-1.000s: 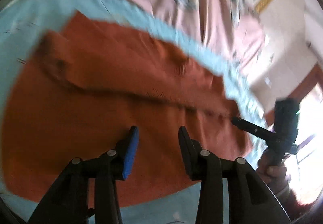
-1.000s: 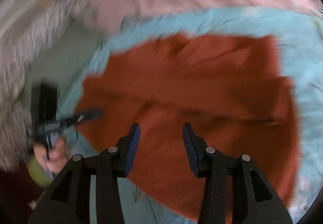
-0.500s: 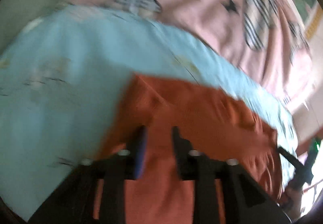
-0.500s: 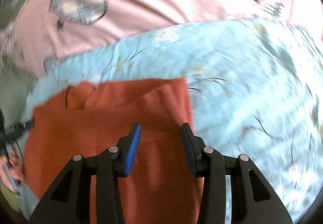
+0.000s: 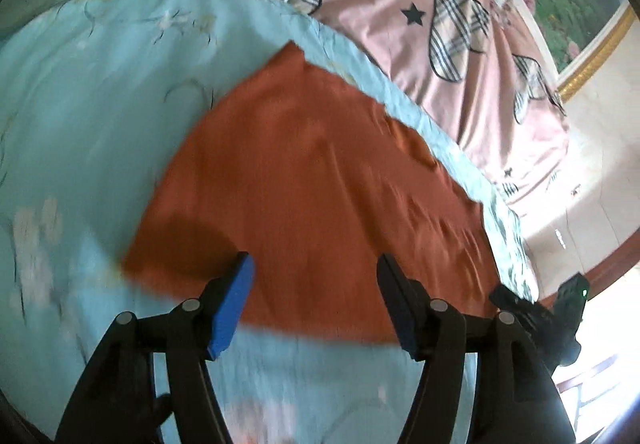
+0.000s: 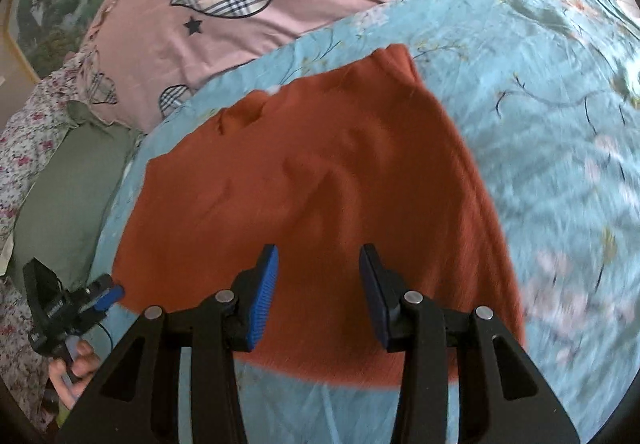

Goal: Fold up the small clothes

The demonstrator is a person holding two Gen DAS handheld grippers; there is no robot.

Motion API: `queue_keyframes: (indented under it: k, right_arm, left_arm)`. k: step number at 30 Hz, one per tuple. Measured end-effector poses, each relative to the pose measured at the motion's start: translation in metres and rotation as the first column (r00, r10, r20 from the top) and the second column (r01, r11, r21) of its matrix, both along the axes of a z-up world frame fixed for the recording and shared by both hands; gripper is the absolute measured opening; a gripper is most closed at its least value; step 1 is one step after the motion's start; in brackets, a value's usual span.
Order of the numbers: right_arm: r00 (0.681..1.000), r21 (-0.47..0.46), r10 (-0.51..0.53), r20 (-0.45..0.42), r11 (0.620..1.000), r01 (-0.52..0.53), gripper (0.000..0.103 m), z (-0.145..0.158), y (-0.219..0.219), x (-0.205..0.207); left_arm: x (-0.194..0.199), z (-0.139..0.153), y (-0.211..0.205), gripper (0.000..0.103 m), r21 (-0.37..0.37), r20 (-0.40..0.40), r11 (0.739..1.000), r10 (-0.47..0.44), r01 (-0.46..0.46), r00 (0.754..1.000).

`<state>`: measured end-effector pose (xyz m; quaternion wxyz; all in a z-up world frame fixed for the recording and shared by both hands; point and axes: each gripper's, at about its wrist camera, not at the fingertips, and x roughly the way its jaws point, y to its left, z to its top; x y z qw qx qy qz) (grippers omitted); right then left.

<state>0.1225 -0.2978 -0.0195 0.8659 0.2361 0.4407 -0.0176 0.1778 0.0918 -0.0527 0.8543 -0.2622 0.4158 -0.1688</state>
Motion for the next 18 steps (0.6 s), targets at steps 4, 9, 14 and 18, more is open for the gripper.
queue_keyframes:
  k: [4, 9, 14, 18]
  right_arm:
    - [1.000, 0.039, -0.002, 0.007, 0.999, 0.001, 0.044, 0.000, 0.010, -0.016]
    - [1.000, 0.086, 0.020, 0.014, 0.996, -0.021, 0.046, -0.003, 0.024, -0.025]
    - [0.999, 0.095, 0.041, 0.018, 0.995, -0.042, 0.049, 0.000, 0.033, -0.027]
    - [0.999, 0.105, 0.034, 0.028, 0.994, -0.037, 0.051, 0.002, 0.031, -0.028]
  left_arm:
    - [-0.028, -0.005, -0.003, 0.068, -0.031, -0.018, 1.000, 0.000, -0.001, 1.000]
    - [-0.041, -0.014, -0.008, 0.075, -0.037, -0.033, 0.999, 0.036, -0.037, 0.999]
    - [-0.032, -0.025, -0.012, 0.076, -0.034, -0.061, 0.998, 0.046, -0.048, 0.997]
    - [-0.019, -0.027, -0.008, 0.076, -0.041, -0.060, 0.996, 0.080, -0.083, 0.995]
